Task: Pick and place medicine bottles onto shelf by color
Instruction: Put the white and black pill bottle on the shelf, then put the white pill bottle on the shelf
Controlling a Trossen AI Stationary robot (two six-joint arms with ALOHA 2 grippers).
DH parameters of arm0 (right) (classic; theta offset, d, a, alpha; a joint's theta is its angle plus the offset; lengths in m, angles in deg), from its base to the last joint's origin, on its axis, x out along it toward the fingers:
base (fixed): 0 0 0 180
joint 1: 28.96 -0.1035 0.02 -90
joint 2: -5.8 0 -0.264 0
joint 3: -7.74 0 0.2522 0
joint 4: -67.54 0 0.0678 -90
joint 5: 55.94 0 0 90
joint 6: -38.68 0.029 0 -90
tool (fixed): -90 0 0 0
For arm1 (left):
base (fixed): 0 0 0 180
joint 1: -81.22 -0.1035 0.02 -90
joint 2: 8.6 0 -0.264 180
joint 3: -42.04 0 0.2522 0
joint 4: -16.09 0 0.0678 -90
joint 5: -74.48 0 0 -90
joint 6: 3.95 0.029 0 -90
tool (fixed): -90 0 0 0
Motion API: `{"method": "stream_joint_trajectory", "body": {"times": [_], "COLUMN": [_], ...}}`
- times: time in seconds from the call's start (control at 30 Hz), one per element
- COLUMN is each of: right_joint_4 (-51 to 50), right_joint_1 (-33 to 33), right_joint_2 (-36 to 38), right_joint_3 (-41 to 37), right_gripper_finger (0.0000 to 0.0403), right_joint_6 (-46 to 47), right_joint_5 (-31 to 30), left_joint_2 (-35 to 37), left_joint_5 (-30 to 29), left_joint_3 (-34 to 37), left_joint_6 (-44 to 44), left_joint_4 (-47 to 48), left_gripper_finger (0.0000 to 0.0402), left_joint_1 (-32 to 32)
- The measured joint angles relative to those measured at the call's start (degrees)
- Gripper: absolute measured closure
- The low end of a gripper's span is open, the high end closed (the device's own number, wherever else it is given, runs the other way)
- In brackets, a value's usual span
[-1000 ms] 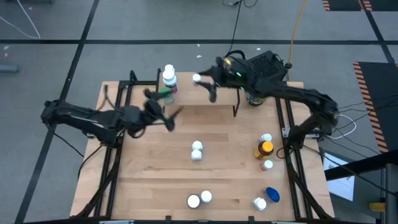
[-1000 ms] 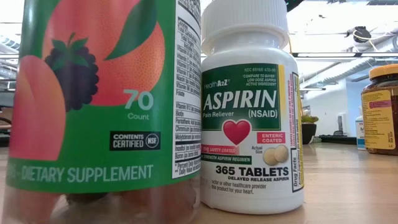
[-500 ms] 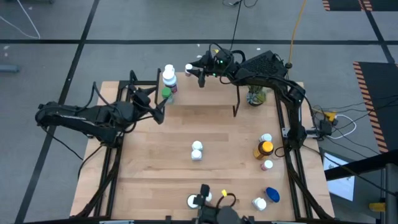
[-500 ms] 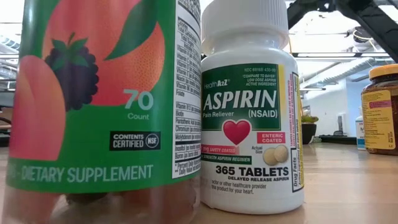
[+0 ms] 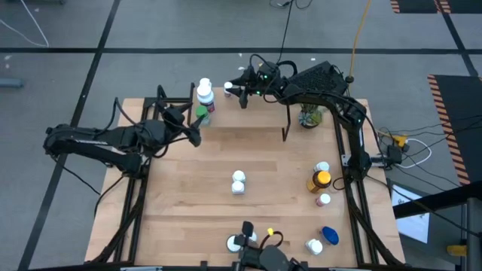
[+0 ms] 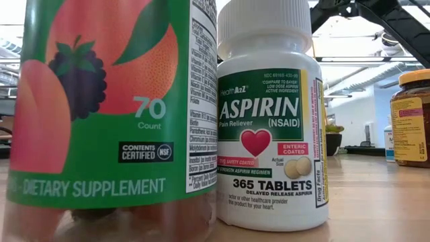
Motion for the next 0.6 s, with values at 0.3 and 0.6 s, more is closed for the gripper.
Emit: {"method": "stream_joint_trajectory", "body": {"times": [0.3, 0.6], "right_joint_4": [0.00, -15.22], "right_joint_1": [0.30, -1.49], "right_joint_2": [0.02, 10.34], "right_joint_3": [0.00, -0.44], "right_gripper_finger": [0.0180, 0.0166], "right_joint_6": [0.25, -2.68], "right_joint_5": [-0.33, 3.29], "left_joint_2": [-1.86, -2.40], "left_joint_5": [0.74, 0.42], "left_joint_3": [0.02, -0.02], "left_joint_6": [2.60, 2.64], "left_joint_4": [-2.23, -1.86], "left_gripper_finger": [0.0128, 0.0127], "left_joint_1": [-0.49, -0.68]}}
